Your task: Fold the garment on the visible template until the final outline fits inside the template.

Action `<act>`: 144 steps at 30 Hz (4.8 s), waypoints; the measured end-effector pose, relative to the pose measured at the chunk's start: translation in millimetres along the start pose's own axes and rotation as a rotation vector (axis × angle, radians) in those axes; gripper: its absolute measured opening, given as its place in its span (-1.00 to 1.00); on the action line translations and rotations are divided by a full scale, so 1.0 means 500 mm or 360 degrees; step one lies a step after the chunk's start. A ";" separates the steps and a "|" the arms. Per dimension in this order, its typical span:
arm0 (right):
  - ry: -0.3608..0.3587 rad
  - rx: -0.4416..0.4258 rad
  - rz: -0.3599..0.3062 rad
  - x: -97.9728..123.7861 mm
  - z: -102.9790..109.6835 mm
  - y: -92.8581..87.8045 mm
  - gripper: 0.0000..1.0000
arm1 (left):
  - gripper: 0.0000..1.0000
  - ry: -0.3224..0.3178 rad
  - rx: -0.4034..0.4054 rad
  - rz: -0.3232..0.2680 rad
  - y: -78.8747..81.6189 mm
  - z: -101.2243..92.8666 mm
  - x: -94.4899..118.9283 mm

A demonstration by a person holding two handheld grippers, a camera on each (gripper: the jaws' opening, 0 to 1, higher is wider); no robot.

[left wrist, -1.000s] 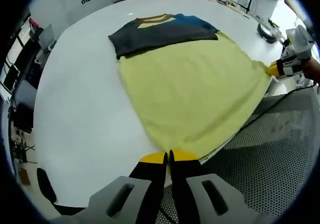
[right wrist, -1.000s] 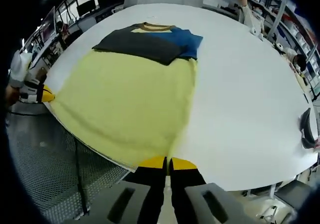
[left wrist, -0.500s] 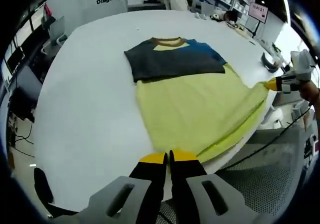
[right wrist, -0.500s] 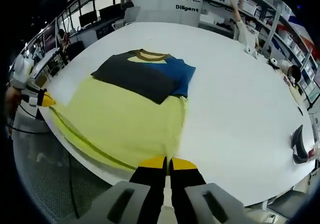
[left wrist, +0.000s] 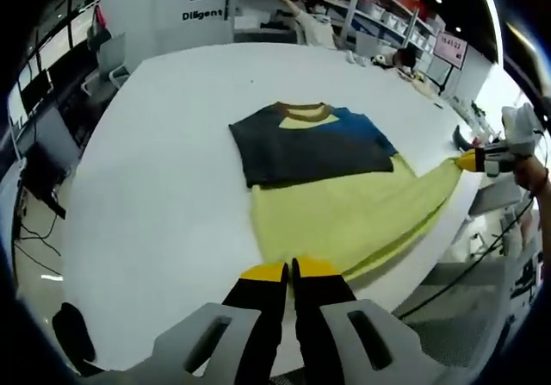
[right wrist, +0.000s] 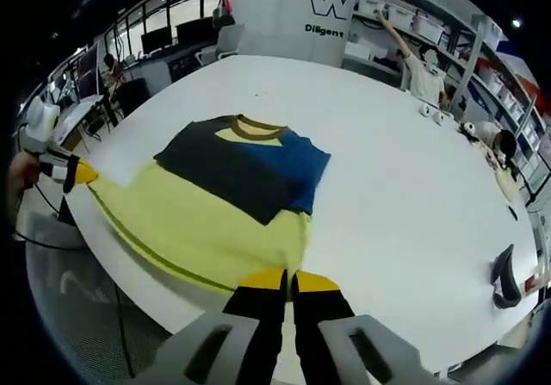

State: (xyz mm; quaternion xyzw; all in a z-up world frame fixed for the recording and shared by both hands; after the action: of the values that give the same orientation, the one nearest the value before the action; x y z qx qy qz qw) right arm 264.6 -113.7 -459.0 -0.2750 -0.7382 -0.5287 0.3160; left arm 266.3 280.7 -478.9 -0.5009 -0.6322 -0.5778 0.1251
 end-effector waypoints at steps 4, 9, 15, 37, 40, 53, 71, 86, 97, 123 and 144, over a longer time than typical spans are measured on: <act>-0.0011 0.0019 -0.0031 -0.007 -0.007 0.033 -1.00 | -0.87 0.0021 0.0002 -0.0056 0.039 0.008 0.001; -0.0020 0.0036 -0.0069 -0.014 -0.019 0.070 -1.00 | -0.87 0.0035 -0.0006 -0.0113 0.082 0.014 0.000; -0.0027 0.0049 -0.0113 -0.022 -0.032 0.106 -1.00 | -0.87 0.0044 -0.0045 -0.0152 0.126 0.020 -0.003; -0.0047 0.0047 -0.0209 -0.096 -0.064 0.239 -1.00 | -0.87 0.0104 0.0003 -0.0352 0.282 0.080 -0.053; -0.0055 0.0022 -0.0220 -0.108 -0.070 0.257 -1.00 | -0.87 0.0115 0.0000 -0.0364 0.300 0.090 -0.064; -0.0047 0.0015 -0.0167 -0.202 -0.067 0.287 -1.00 | -0.87 0.0163 0.0002 -0.0346 0.348 0.160 -0.169; -0.0016 -0.0026 -0.0032 -0.377 -0.072 0.314 -1.00 | -0.87 0.0194 0.0073 -0.0245 0.353 0.226 -0.297; -0.0017 0.0022 -0.0054 -0.449 -0.063 0.303 -1.00 | -0.85 0.0218 0.0076 -0.0167 0.334 0.261 -0.348; -0.0035 0.0237 -0.0204 -0.442 -0.061 0.295 -0.65 | -0.76 0.0218 -0.0316 -0.0186 0.325 0.258 -0.331; 0.0006 0.0741 -0.0297 -0.470 -0.039 0.254 -0.26 | -0.25 0.0169 -0.0846 -0.0011 0.299 0.223 -0.382; -0.0044 0.0004 -0.0287 -0.492 -0.078 0.310 -0.29 | -0.33 0.0253 -0.0384 -0.0303 0.343 0.274 -0.358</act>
State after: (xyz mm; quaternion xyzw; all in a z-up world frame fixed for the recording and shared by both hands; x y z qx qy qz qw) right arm 545.8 -123.5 -542.1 -0.2142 -0.7650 -0.5503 0.2572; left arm 540.8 281.6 -548.2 -0.4028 -0.5910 -0.6964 0.0584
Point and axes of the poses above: the point that each gripper's makers call its tool centre point, and the gripper's own axes: x roughly backward along the fingers, z roughly to its left, y roughly out of its top, the point moved 9 cm from there along x, roughly backward along the fingers, and after that the axes turned 12 degrees about -y, right-handed, at the moved point
